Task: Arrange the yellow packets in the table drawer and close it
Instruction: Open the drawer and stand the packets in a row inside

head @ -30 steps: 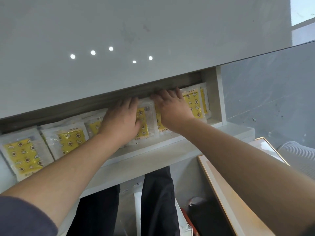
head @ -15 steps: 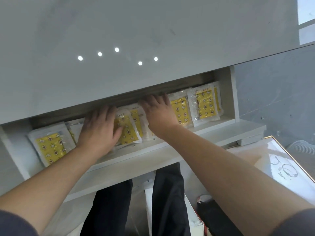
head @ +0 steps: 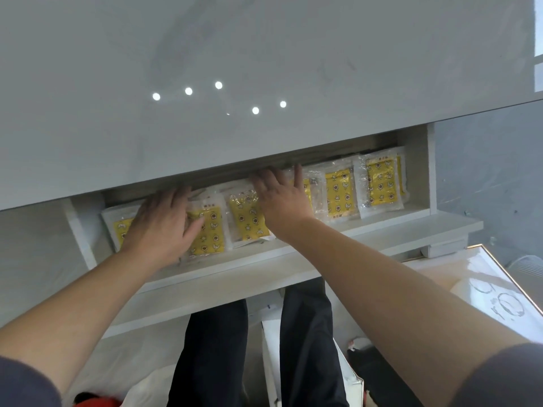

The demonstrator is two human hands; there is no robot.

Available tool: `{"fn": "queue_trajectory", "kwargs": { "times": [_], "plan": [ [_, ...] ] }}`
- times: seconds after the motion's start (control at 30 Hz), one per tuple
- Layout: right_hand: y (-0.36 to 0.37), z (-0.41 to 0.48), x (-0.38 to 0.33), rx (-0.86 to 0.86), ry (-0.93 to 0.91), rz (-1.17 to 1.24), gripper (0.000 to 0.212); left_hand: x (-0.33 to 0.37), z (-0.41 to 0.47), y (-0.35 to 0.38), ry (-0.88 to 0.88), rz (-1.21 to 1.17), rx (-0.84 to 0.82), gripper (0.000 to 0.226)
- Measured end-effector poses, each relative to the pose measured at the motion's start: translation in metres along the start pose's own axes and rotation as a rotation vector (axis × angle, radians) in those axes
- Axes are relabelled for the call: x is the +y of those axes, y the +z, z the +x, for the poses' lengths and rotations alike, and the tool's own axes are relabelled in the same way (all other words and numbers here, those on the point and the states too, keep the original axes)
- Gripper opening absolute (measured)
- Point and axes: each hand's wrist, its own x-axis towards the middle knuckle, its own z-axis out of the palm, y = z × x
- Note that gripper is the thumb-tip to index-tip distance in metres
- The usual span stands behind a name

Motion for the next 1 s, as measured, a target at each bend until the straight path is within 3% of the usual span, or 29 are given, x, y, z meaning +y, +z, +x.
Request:
{"fn": "queue_trajectory", "kwargs": {
  "times": [0.17, 0.47, 0.6, 0.8, 1.0],
  "plan": [
    [-0.016, 0.015, -0.028, 0.035, -0.037, 0.039, 0.064, -0.025, -0.009, -0.001, -0.169, -0.023, 0.058, 0.056],
    [-0.008, 0.017, -0.058, 0.033, -0.052, 0.053, 0.068, -0.04, -0.01, 0.002, -0.15, 0.021, 0.01, 0.04],
    [-0.008, 0.017, -0.052, 0.013, -0.071, 0.049, 0.071, -0.035, -0.006, -0.004, -0.189, 0.01, -0.012, 0.048],
    [-0.011, 0.015, -0.014, 0.039, 0.054, 0.055, 0.066, 0.018, 0.005, 0.0, 0.041, -0.052, 0.01, 0.065],
    [-0.001, 0.005, -0.009, 0.029, 0.05, 0.024, 0.065, 0.027, 0.007, 0.011, -0.009, 0.021, 0.026, 0.06]
  ]
}}
